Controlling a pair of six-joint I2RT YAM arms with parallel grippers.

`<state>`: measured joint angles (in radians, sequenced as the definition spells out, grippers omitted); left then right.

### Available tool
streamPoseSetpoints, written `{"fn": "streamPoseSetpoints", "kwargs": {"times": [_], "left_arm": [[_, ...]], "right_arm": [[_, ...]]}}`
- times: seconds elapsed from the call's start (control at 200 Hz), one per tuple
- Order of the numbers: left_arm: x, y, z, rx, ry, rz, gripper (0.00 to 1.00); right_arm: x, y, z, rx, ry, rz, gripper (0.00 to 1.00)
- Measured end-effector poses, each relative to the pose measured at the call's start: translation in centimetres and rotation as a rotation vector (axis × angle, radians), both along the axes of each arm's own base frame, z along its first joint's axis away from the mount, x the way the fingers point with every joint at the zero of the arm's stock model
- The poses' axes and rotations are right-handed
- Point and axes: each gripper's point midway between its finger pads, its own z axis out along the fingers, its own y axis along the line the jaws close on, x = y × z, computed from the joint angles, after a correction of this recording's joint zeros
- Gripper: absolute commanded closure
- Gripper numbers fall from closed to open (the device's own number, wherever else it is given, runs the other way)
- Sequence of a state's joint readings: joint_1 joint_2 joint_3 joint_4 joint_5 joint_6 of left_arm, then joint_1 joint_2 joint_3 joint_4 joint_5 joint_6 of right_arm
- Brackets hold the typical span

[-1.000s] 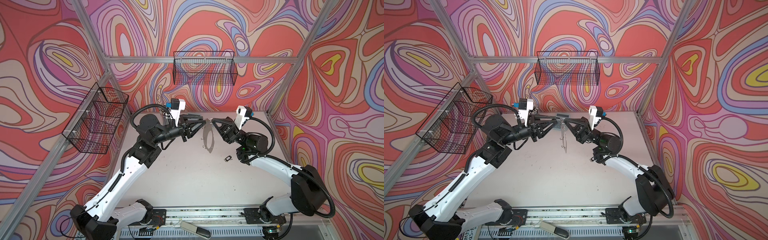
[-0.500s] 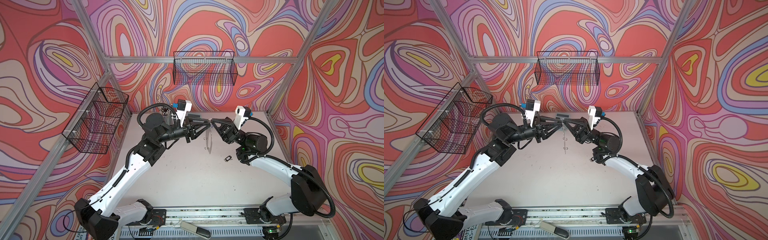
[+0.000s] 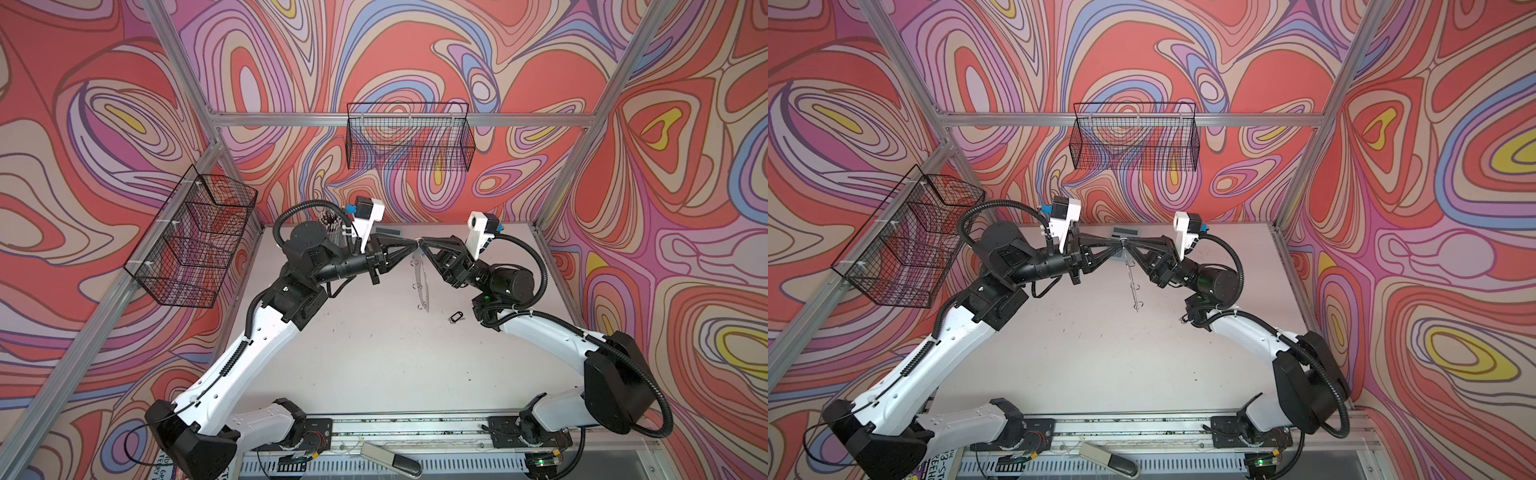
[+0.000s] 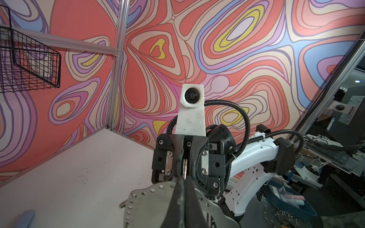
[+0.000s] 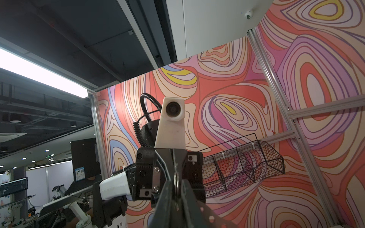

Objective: Attach keys to a key ring
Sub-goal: Pass the keyring.

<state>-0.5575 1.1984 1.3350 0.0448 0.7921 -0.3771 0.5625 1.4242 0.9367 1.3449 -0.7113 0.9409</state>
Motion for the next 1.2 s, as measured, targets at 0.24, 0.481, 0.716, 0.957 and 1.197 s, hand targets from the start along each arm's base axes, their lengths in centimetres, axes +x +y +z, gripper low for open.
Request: {"fn": "streamPoseSetpoints", "kwargs": {"times": [0.24, 0.481, 0.716, 0.957, 1.197], "left_arm": [[-0.3, 0.4, 0.4, 0.156, -0.043, 0.017, 1.0], [0.0, 0.6, -2.0, 0.366, -0.01, -0.004, 1.0], [-0.4, 1.5, -6.2, 0.519, 0.077, -0.021, 1.0], [-0.8, 2.0, -7.7, 0.576, 0.116, -0.032, 1.0], [-0.4, 2.1, -9.0, 0.617, 0.135, -0.027, 1.0]], "right_arm": [[-0.3, -0.1, 0.1, -0.218, -0.032, -0.161, 0.76], [0.7, -0.4, -1.5, -0.458, -0.061, -0.3, 0.78], [1.6, 0.8, -3.8, -0.639, -0.06, -0.263, 0.8], [1.2, 2.0, -6.1, -0.734, -0.057, -0.149, 0.8], [-0.3, 2.1, -7.6, -0.775, -0.061, -0.053, 0.8]]}}
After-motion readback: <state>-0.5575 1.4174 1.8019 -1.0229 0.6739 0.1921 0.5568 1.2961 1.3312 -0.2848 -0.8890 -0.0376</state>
